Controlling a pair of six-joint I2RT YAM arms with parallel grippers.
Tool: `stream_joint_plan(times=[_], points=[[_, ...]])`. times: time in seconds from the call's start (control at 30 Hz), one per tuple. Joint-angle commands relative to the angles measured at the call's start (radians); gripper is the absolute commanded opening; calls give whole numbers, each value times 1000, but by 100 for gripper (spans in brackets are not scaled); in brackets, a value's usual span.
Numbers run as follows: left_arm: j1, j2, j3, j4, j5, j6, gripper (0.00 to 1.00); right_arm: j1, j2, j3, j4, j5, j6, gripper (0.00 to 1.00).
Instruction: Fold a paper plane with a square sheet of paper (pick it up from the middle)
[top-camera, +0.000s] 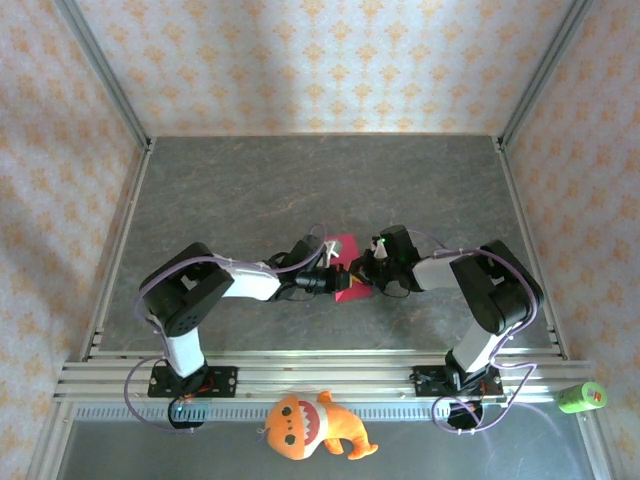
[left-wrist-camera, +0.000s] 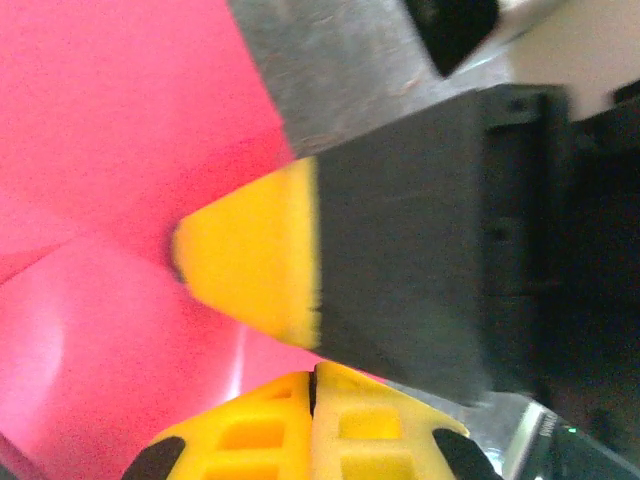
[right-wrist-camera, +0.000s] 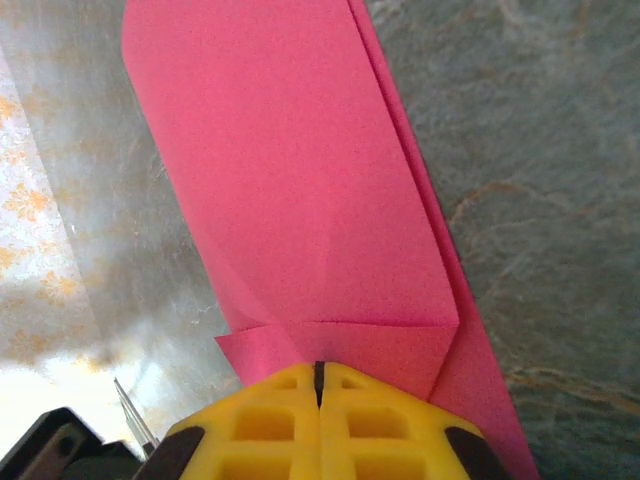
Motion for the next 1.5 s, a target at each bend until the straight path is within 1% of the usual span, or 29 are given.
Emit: stream_joint_plan(times=[0.0,0.17,0.27,0.5,0.67,0.8,1.0,1.07,1.1,1.17,1.27,1.4,1.47], points=[[4,19,1,11,-40,2,2,2,24,-33,-112,41,-7,0],[3,-12,-75,-21,-62,5,1,1,17,-30,-96,25,3,0],[-2,-28,-132,-9,-29,9,1,1,5,-22,-93,14,6,0],[-3,-26,-211,-46,-12,64,0,2,-53,-8,-95,-5,7,0],[-4,-15,-187,-77,-13,92,0,2,-86,-4,-85,-17,9,0],[-4,-1,-145,-140,-40,116,0,4,-98,3,-74,-15,5,0],[-6,-1,-133,-182,-79,126,0,11,-33,20,-108,-31,-46,0],[-7,-1,-129,-203,-97,136,0,9,-10,24,-160,5,-87,0],[-7,1,-130,-210,-107,140,0,3,4,36,-203,40,-118,0],[-8,5,-123,-233,-137,147,0,-19,23,52,-246,68,-159,0],[-24,10,-117,-261,-217,158,0,-62,32,71,-261,55,-184,0],[-35,34,-110,-262,-233,156,0,-136,22,82,-260,26,-202,0],[-42,37,-110,-264,-241,155,0,-157,20,91,-266,14,-213,0]])
